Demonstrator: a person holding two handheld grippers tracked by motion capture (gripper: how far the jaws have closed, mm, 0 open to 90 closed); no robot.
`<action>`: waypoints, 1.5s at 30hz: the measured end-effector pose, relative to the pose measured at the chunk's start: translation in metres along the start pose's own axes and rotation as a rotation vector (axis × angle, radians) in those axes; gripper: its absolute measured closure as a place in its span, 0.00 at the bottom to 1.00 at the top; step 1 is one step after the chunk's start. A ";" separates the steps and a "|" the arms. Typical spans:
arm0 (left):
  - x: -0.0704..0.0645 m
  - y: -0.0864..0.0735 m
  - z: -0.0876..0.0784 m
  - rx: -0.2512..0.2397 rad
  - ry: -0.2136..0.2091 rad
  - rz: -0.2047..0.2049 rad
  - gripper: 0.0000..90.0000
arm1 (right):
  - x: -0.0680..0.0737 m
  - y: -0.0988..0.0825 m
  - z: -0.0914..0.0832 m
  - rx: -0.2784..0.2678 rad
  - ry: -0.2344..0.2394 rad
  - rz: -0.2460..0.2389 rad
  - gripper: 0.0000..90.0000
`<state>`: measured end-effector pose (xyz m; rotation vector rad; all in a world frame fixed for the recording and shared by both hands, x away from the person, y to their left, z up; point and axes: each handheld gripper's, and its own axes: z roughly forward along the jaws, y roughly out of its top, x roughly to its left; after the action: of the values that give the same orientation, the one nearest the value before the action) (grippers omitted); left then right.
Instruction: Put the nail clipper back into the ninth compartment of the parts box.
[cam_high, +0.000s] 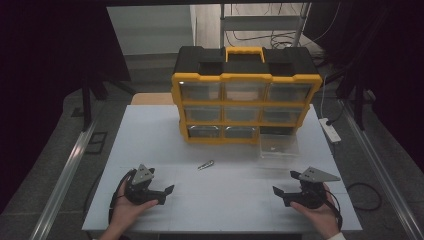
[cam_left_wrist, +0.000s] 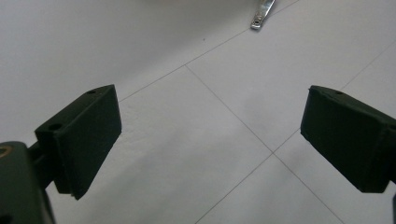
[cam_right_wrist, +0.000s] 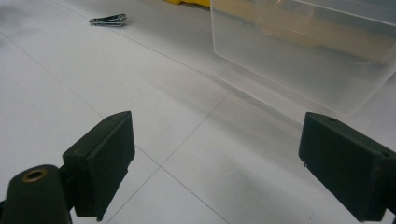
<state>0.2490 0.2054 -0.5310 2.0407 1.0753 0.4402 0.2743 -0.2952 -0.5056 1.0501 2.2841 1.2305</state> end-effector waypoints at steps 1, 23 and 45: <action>0.000 0.000 0.000 0.002 0.000 0.000 0.07 | 0.000 0.000 0.000 0.000 -0.001 -0.001 0.12; 0.000 -0.001 0.001 0.015 -0.014 -0.009 0.08 | 0.000 -0.001 0.001 0.024 -0.006 -0.008 0.13; -0.011 0.015 -0.008 0.005 -0.033 0.051 0.09 | -0.002 -0.002 0.002 0.035 0.002 -0.004 0.14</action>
<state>0.2462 0.1954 -0.5138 2.0765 1.0076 0.4288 0.2756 -0.2959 -0.5085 1.0559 2.3159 1.1949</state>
